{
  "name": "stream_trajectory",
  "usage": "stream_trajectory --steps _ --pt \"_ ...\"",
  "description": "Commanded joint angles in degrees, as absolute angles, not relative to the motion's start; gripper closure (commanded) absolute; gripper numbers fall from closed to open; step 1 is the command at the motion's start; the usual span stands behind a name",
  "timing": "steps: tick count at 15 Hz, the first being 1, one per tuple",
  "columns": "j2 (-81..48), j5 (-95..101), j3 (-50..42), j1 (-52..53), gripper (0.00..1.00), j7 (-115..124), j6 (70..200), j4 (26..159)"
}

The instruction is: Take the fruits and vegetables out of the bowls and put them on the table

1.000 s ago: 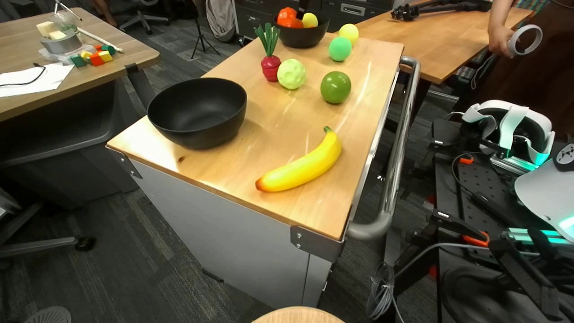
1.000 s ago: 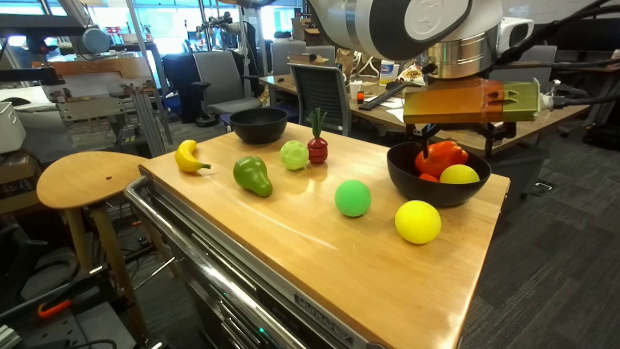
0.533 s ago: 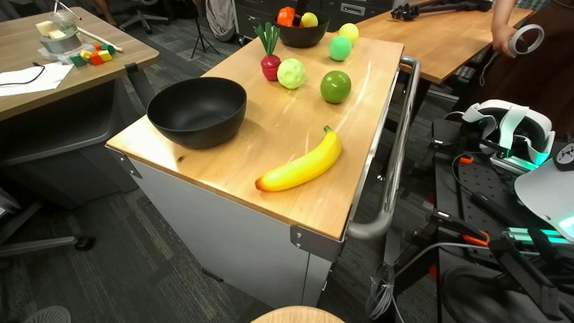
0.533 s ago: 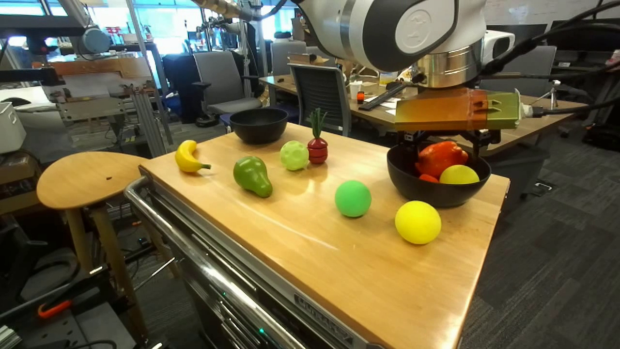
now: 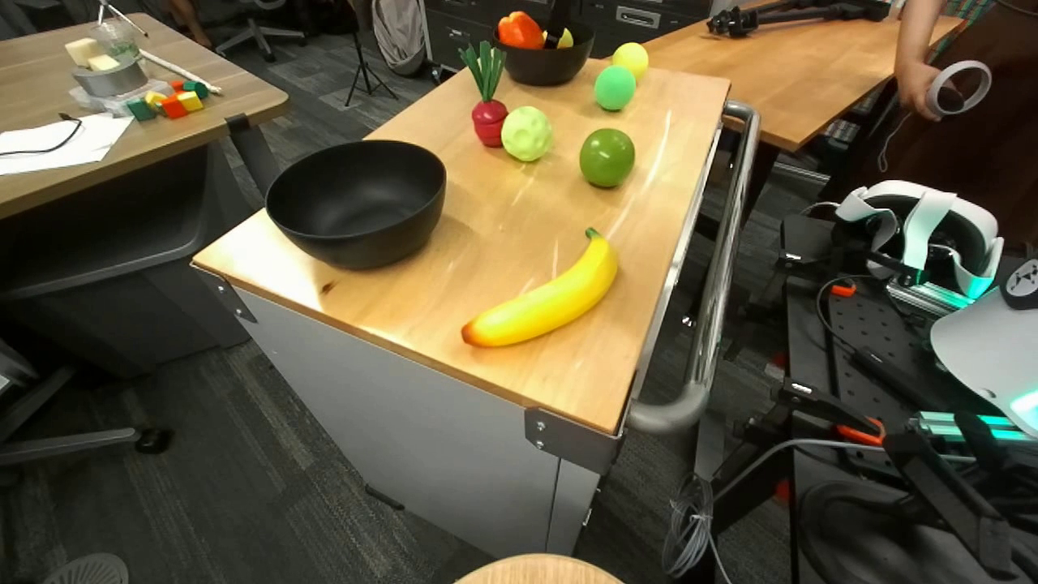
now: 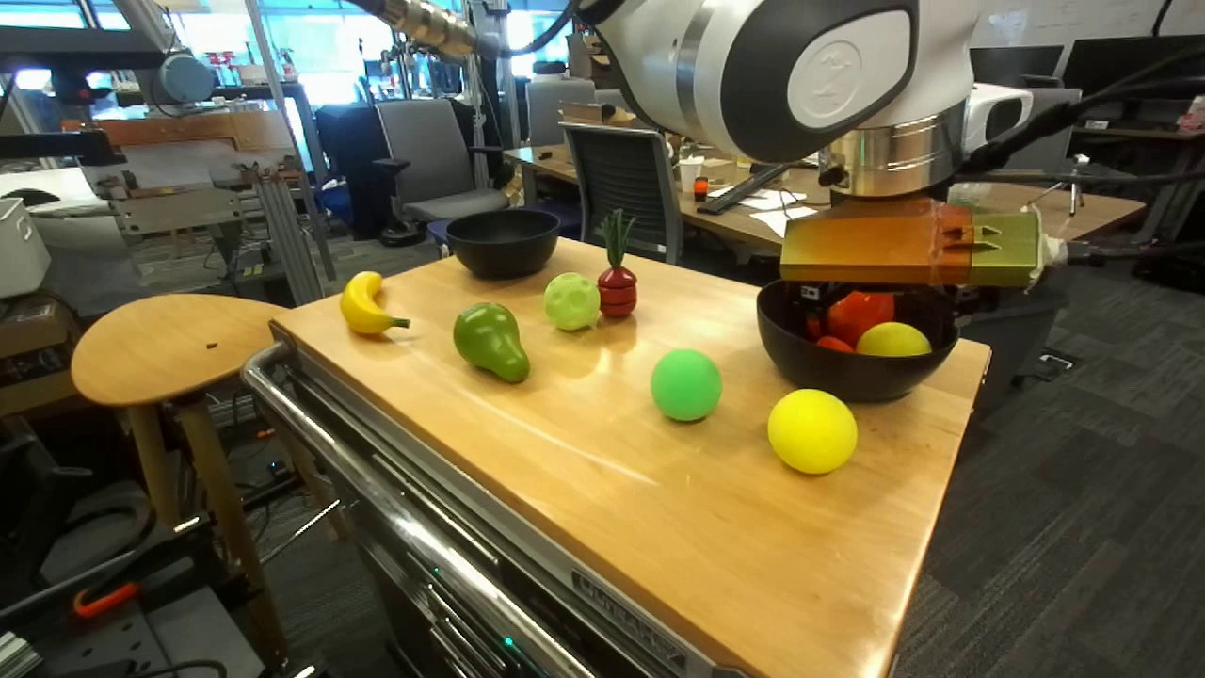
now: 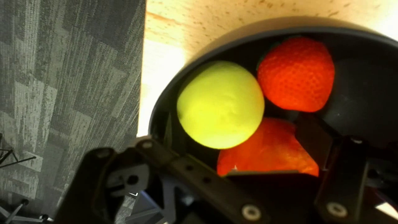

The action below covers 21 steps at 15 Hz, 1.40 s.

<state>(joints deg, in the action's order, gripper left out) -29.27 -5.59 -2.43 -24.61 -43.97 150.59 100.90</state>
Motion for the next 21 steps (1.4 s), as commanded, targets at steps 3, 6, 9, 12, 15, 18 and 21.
stream_trajectory --steps 3,6,9,12,15,18,21 --pt "-30.5 -4.4 -3.1 -23.1 0.00 -40.5 151.2 101.4" --pt "-31.1 -4.4 -2.9 -23.0 0.34 -39.8 151.6 101.4" --pt "-30.2 -5.1 -2.2 -23.3 0.58 -40.0 151.9 101.9" --pt "-27.5 -5.4 -1.5 -23.6 0.69 -40.7 152.1 104.1" --pt "-23.7 -2.8 -2.9 -22.2 0.72 -40.8 155.5 107.8" --pt "-16.8 2.2 -5.0 -20.2 0.72 -39.8 161.7 115.2" --pt "-9.5 -0.8 -0.8 -21.9 0.72 -45.2 163.0 123.2"
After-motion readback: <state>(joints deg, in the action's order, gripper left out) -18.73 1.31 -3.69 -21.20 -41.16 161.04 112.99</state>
